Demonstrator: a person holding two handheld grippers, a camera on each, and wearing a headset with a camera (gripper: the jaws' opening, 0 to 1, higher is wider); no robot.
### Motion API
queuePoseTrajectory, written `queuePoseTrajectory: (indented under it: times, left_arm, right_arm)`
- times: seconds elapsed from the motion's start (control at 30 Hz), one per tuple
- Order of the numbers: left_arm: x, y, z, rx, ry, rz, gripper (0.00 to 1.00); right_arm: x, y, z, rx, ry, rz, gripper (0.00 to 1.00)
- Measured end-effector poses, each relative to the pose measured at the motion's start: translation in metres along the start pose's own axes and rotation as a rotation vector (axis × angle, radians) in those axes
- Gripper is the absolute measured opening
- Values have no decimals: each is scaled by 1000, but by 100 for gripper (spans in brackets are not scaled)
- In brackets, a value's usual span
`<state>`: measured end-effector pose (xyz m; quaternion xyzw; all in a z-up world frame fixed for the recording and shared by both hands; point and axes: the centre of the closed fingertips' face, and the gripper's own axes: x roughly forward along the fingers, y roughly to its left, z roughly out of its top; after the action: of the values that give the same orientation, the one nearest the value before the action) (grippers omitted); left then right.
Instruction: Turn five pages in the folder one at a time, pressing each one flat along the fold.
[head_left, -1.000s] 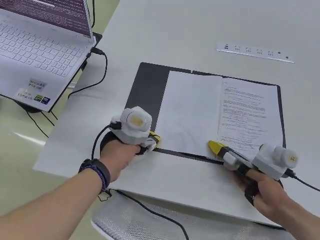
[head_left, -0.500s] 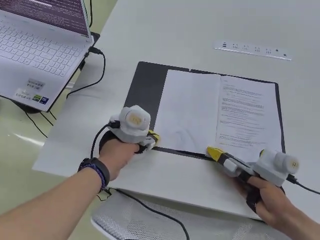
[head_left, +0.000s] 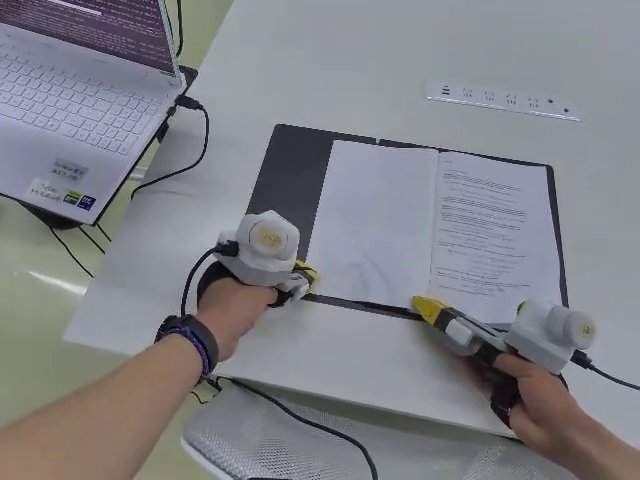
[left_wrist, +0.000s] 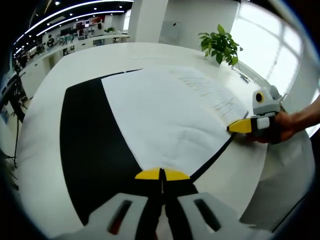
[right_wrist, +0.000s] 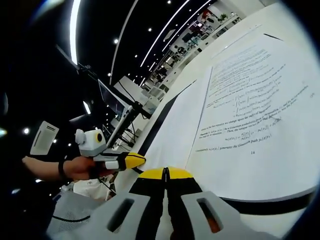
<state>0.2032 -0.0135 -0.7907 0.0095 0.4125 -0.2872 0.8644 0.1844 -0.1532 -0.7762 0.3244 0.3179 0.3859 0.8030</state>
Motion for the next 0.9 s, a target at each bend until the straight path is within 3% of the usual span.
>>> queuePoseTrajectory:
  times: [0.07, 0.2, 0.27, 0.33, 0.57, 0.7, 0.9]
  left_arm:
    - [1, 1, 0, -31, 12, 5, 0]
    - [1, -1, 1, -16, 42, 18, 0]
    - [1, -4, 1, -22, 46, 0, 1]
    - [-2, -7, 3, -45, 39, -15, 3]
    - [-13, -24, 25, 20, -6, -34, 11]
    - [-21, -31, 41, 37, -43, -45, 15]
    - [-30, -39, 46, 45, -67, -61, 21]
  right_arm:
    - [0, 1, 0, 7, 5, -8, 0]
    - [0, 1, 0, 22, 1, -22, 0]
    - [-2, 2, 2, 11, -6, -33, 0]
    - [-3, 5, 6, -12, -13, -34, 0]
    - [-11, 5, 25, -52, -50, -69, 15]
    - [-20, 4, 31, -75, -57, -99, 19]
    - [-36, 7, 37, -107, -73, -131, 31]
